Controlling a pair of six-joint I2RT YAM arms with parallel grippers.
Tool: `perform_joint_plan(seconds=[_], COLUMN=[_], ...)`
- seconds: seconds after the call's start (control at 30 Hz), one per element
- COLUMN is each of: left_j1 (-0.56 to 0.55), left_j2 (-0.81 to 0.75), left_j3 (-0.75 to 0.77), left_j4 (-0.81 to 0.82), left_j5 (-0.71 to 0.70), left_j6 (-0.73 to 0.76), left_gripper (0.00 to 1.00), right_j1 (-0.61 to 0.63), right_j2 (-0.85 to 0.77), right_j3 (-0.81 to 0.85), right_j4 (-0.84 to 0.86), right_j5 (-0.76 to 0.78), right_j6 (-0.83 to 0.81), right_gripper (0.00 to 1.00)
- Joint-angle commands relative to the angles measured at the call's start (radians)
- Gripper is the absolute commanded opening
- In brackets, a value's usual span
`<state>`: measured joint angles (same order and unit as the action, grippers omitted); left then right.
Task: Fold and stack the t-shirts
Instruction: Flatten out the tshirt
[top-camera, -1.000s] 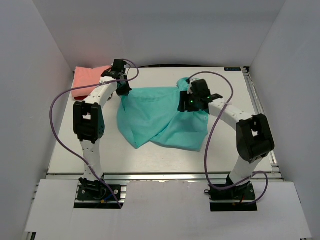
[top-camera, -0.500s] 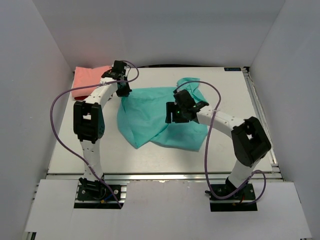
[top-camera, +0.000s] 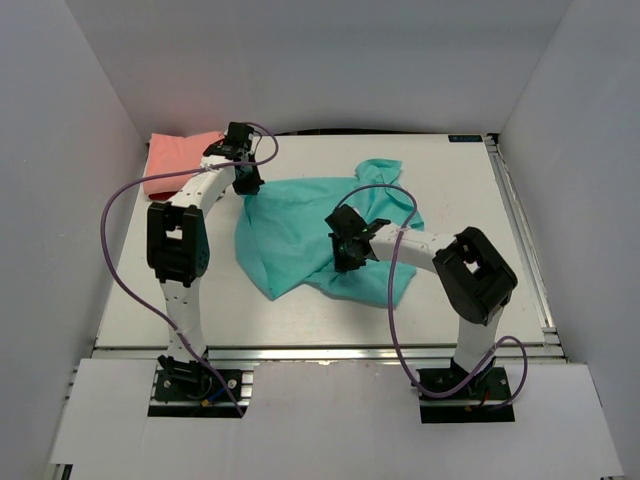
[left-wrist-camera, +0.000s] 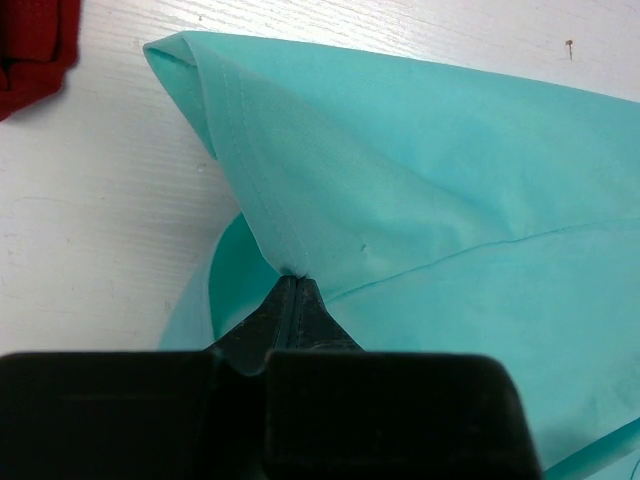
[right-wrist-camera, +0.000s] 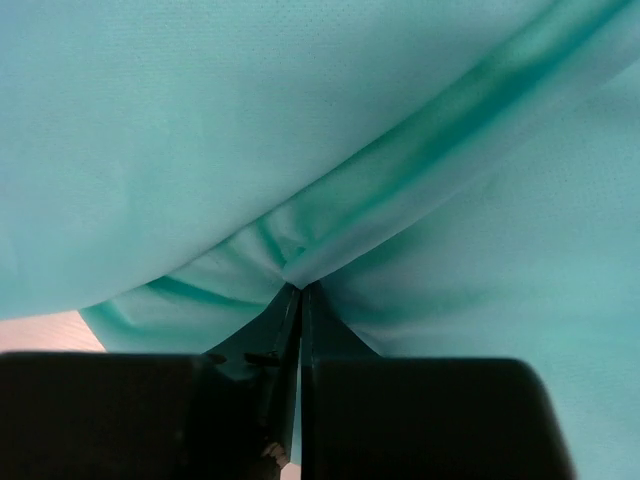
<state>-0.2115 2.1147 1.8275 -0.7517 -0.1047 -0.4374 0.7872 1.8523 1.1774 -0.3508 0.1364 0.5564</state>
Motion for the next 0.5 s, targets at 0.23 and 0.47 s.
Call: perform_joint_plan(seconds=[0.23, 0.47], left_j1=[-0.003, -0.003], left_j2=[-0.082, -0.078], left_j3=[0.001, 0.000], left_j4=[-0.001, -0.008], left_j5=[0.020, 0.030], left_j6=[-0.001, 0.002], left_gripper=[0.02, 0.11], right_j1=[0.017, 0.017], right_j2=[-0.005, 0.001], right_j3=[0.005, 0.016], right_j4=[-0.031, -0.037], right_j5=[0.055, 0.062], right_j6=[0.008, 0.004], right_gripper=[0.00, 0.00])
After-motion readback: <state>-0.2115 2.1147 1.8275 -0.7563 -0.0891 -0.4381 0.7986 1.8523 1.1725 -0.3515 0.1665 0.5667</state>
